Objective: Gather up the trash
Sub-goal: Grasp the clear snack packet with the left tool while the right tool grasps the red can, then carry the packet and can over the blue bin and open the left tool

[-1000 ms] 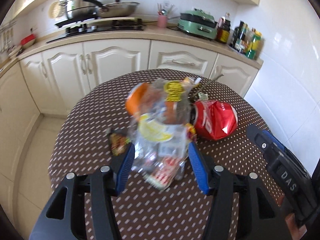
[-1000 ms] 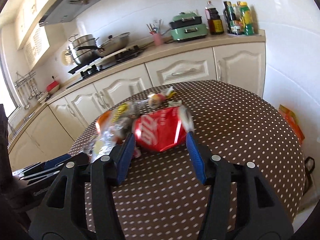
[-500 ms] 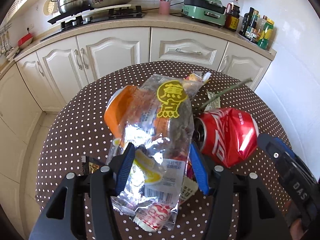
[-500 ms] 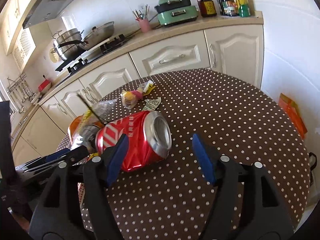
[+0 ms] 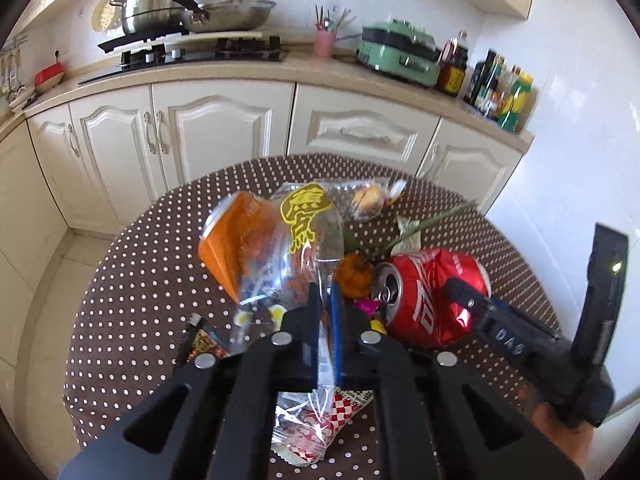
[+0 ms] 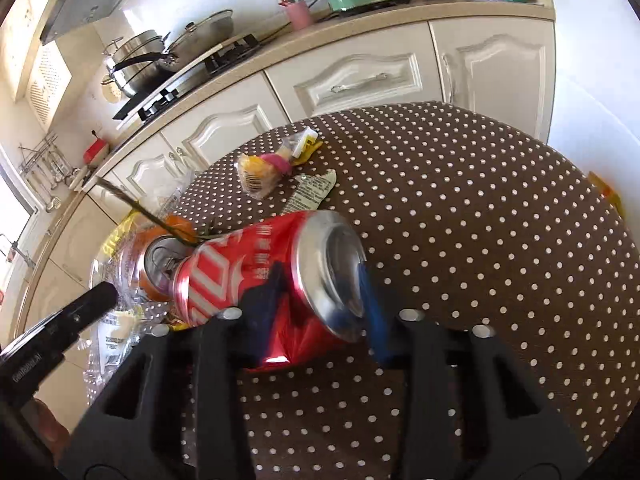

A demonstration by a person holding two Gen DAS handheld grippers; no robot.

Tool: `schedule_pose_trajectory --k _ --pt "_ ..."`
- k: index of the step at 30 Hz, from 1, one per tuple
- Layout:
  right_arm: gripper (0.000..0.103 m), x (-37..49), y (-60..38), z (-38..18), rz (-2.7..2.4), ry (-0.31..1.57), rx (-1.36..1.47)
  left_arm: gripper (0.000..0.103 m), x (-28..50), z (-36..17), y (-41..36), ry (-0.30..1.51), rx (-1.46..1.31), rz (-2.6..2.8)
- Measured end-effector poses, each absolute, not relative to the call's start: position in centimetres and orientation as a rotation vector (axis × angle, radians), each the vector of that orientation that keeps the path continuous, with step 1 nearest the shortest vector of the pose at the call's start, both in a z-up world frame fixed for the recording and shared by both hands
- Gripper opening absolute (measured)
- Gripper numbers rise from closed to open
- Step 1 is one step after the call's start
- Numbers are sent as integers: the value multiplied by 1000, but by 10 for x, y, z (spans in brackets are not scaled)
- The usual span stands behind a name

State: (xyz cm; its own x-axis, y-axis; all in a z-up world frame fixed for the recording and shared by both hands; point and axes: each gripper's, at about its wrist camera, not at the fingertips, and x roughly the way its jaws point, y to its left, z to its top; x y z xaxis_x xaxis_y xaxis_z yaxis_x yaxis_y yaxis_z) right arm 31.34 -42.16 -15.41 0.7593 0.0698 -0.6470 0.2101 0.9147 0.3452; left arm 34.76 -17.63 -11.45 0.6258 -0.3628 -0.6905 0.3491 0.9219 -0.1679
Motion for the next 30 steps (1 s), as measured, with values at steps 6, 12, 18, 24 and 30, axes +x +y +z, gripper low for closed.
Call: schedule_pose_trajectory --k 6,12,18,24,30 --pt "28 290 -421 -137 -110 625 412 2 335 -96 -156 732 -92 -418" --pt "28 256 -412 -101 -130 508 388 1 314 -77 -135 674 -162 -456" --pt "28 228 -370 -64 -65 416 340 1 289 -62 -103 621 -222 -470" --pt "28 221 -303 -47 50 396 290 1 260 -48 -52 561 -265 -424" --pt "29 229 -206 -54 208 444 222 1 241 -58 26 558 -321 -302"
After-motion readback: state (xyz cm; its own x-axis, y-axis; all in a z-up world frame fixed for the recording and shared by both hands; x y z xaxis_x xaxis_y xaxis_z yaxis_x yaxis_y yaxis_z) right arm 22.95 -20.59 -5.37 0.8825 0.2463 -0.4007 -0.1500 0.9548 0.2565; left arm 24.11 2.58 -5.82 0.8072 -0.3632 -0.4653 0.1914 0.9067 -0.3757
